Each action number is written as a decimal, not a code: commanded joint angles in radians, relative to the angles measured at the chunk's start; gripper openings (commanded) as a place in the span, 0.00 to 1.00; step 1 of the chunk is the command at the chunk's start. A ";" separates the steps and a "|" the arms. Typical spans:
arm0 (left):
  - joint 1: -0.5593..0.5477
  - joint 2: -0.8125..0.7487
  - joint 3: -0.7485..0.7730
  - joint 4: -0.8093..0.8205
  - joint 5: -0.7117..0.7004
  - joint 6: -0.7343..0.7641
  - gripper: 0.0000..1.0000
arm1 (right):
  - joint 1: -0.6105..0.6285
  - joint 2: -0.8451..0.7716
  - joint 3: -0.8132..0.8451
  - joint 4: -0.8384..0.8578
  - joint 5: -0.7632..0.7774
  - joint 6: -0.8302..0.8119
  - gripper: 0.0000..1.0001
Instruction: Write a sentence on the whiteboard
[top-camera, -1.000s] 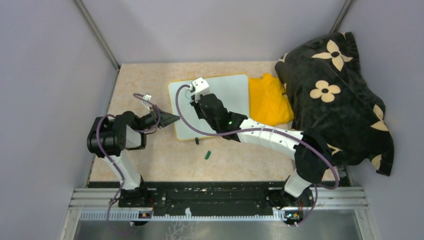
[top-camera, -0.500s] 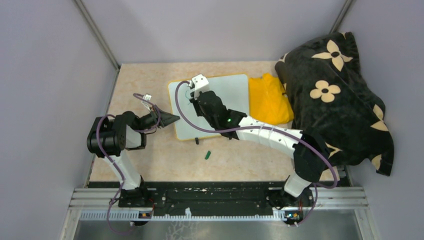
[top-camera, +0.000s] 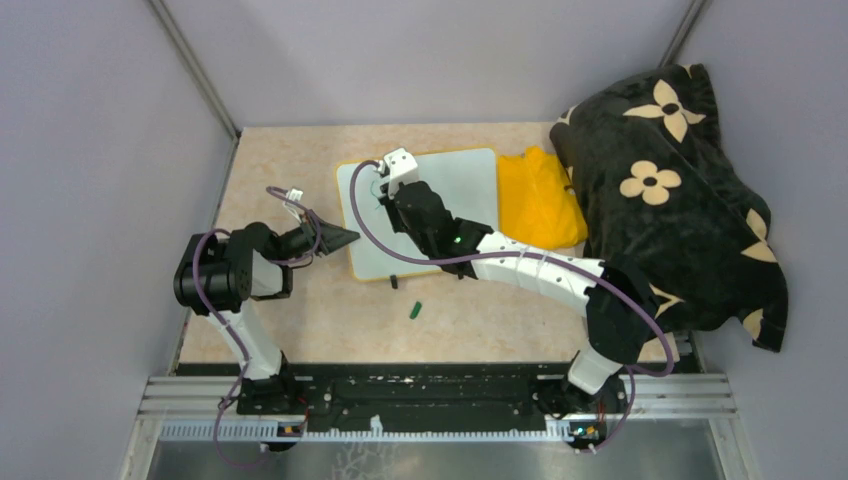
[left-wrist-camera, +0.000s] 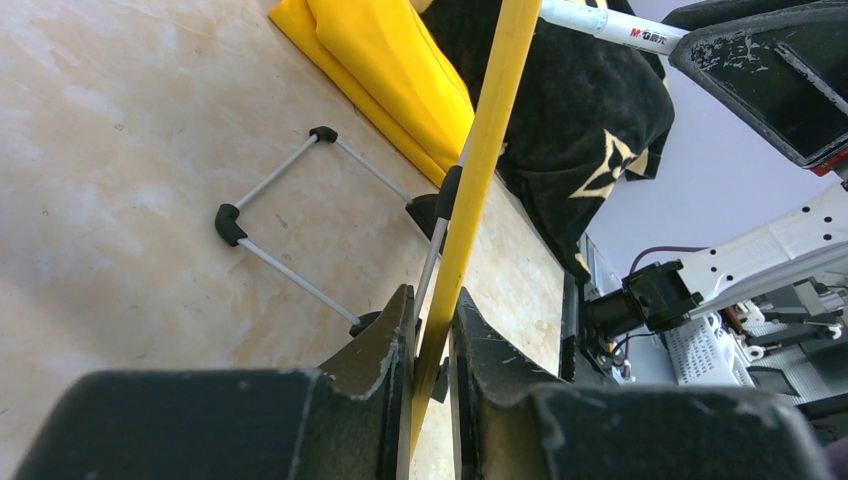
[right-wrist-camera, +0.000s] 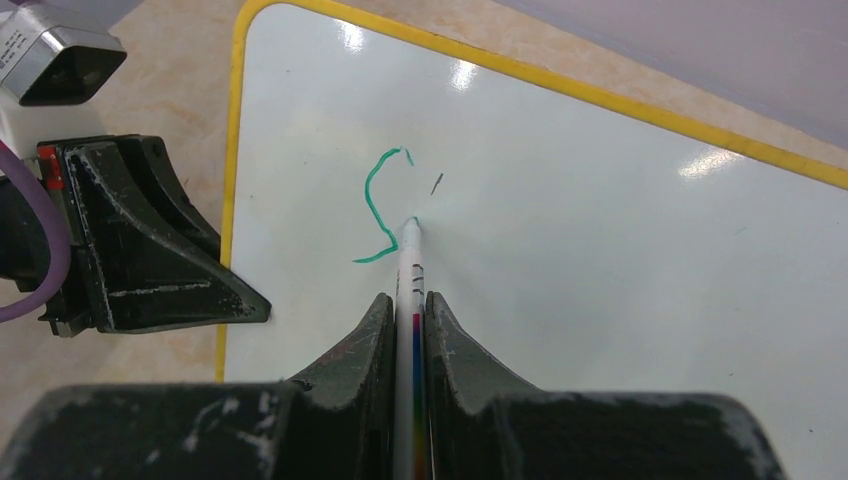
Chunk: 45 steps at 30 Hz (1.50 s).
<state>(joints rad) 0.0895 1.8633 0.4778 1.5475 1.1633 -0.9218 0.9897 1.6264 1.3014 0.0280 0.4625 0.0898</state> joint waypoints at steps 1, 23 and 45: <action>0.006 -0.017 -0.007 0.207 -0.017 0.009 0.00 | -0.009 0.001 0.006 0.009 0.020 0.015 0.00; 0.004 -0.017 -0.007 0.208 -0.016 0.009 0.00 | -0.006 -0.028 -0.058 -0.010 0.002 0.053 0.00; -0.002 -0.018 -0.007 0.206 -0.011 0.011 0.00 | -0.035 0.021 0.064 -0.012 0.009 0.025 0.00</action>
<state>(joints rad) 0.0868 1.8622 0.4778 1.5478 1.1522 -0.9222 0.9745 1.6337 1.3117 -0.0074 0.4561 0.1307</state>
